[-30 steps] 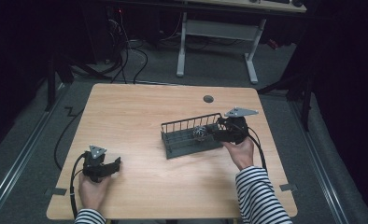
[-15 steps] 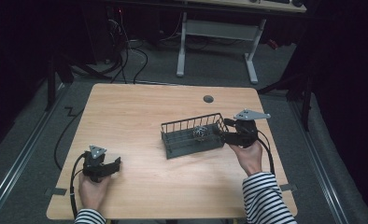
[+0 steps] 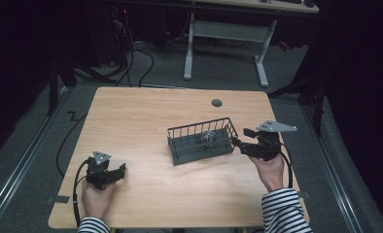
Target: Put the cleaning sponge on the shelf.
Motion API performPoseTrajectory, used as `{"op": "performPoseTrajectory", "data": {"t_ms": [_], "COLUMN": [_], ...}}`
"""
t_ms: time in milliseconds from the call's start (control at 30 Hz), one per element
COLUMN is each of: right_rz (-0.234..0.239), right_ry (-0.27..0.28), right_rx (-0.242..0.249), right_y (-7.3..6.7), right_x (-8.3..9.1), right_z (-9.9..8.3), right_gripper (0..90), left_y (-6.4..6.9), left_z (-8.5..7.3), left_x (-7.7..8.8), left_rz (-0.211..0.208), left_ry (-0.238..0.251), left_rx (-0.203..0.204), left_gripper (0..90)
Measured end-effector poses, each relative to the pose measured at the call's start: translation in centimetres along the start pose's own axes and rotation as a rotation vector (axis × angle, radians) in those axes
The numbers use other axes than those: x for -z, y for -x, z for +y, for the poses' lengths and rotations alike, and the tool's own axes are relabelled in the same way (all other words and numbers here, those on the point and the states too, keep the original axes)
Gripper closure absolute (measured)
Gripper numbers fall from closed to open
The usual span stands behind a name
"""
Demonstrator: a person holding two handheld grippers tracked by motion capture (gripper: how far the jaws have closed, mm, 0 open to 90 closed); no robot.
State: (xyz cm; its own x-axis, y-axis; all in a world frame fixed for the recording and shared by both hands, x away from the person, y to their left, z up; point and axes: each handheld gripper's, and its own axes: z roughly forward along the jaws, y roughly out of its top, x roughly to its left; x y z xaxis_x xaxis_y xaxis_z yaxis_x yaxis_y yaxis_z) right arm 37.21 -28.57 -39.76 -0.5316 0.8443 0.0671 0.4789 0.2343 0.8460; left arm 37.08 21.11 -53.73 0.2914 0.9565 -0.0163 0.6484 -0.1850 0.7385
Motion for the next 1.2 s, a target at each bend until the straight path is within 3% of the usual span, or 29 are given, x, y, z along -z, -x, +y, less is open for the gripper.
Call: {"op": "performPoseTrajectory", "data": {"t_ms": [300, 700, 1200], "right_rz": [-0.012, -0.046, -0.073], "right_ry": [0.036, 0.057, 0.061], "right_rx": [-0.026, -0.095, -0.146], "right_y": [0.6, 2.0, 3.0], "right_x": [2.0, 4.0, 4.3], "right_z": [-1.2, -4.4, -8.0], "right_gripper": [37.5, 38.1, 38.0], "left_y": [0.0, 0.0, 0.0], "left_z": [0.0, 0.0, 0.0], "left_x": [0.0, 0.0, 0.0], "left_rz": [0.0, 0.001, 0.001], "left_ry": [0.0, -0.001, 0.0], "left_rx": [0.0, -0.001, -0.001], "left_gripper": [24.6, 24.5, 24.5]}}
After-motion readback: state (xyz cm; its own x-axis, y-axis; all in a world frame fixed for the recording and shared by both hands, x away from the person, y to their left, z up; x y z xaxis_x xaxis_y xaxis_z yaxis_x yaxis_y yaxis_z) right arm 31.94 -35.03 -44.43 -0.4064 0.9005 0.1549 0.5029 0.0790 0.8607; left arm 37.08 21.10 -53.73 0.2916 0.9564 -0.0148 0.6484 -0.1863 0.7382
